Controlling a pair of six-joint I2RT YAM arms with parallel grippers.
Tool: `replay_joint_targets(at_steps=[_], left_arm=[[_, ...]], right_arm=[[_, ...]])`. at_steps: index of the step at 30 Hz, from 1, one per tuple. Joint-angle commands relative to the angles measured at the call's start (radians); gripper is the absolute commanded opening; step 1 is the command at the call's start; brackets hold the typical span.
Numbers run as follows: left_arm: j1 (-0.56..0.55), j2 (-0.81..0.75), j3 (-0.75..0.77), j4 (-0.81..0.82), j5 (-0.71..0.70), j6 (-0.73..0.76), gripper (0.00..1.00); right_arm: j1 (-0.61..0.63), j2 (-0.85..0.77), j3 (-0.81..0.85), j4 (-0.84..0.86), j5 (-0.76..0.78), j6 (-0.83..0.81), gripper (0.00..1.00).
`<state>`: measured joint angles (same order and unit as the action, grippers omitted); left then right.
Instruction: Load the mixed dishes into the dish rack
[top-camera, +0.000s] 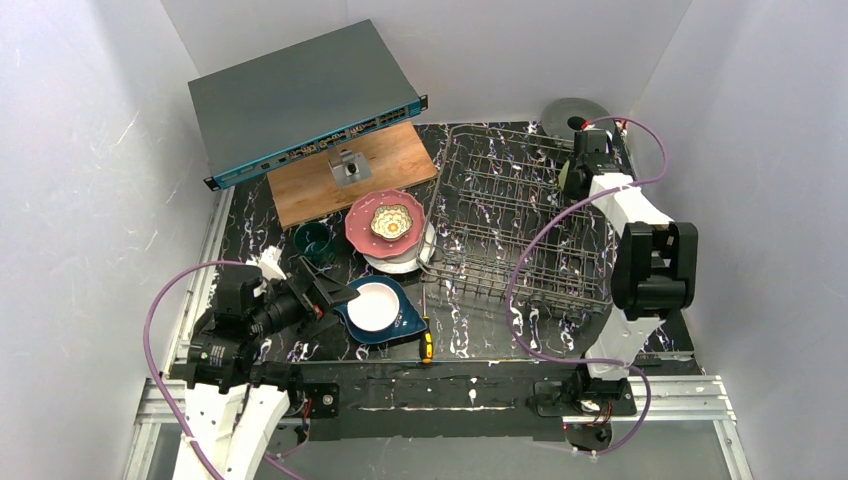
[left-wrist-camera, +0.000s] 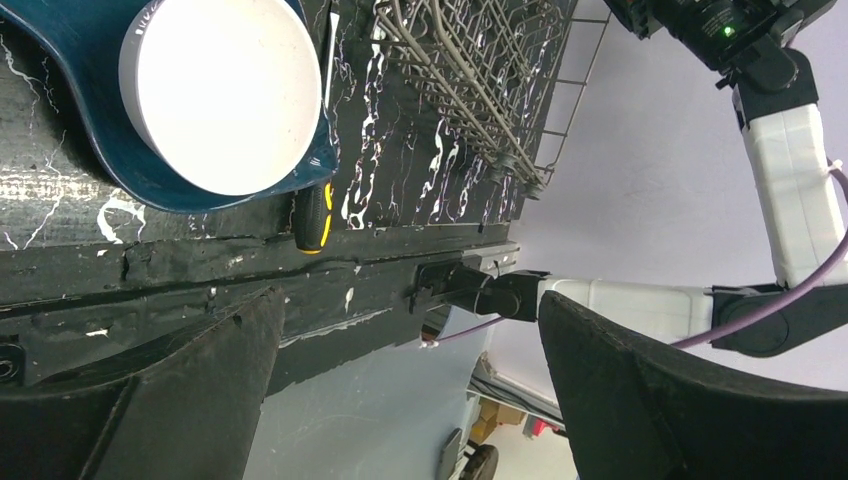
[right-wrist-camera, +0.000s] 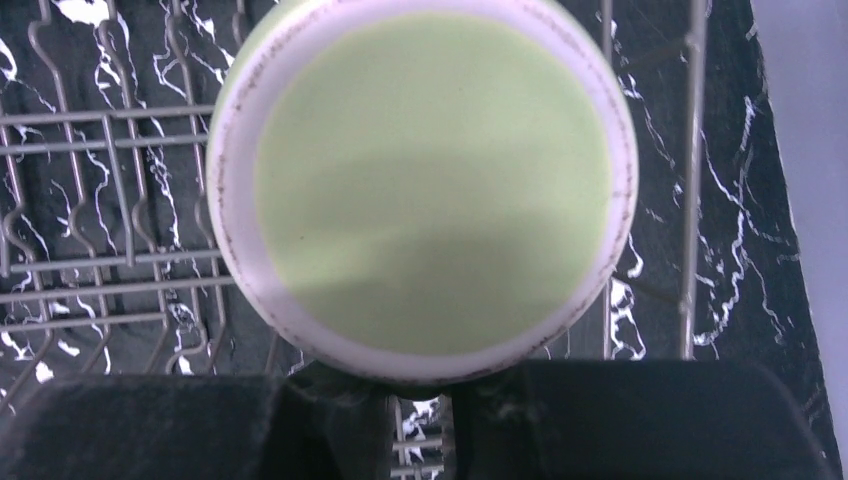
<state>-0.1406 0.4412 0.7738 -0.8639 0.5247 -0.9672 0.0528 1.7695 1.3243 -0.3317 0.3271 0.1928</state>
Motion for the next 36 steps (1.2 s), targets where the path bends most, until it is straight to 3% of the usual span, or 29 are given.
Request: replay_joint_targets(at_steps=[1,14,30,36], left_arm=[[-0.003,-0.003,0.033,-0.023,0.022,0.018,0.98],[-0.002,0.020,0.059,-0.043,0.023,0.022,0.98],[-0.004,0.040,0.050,-0.032,0.038,0.025,0.98],[-0.004,0.052,0.049,-0.023,0.042,0.030,0.98]], right_arm=[[-0.025,0.065,0.137,0.081,-0.044,-0.036,0.01],[-0.074,0.225,0.320,-0.023,-0.055,-0.023,0.01],[-0.084,0.294,0.331,-0.032,-0.067,-0.035,0.01],[-0.084,0.311,0.343,-0.046,-0.065,-0.037,0.11]])
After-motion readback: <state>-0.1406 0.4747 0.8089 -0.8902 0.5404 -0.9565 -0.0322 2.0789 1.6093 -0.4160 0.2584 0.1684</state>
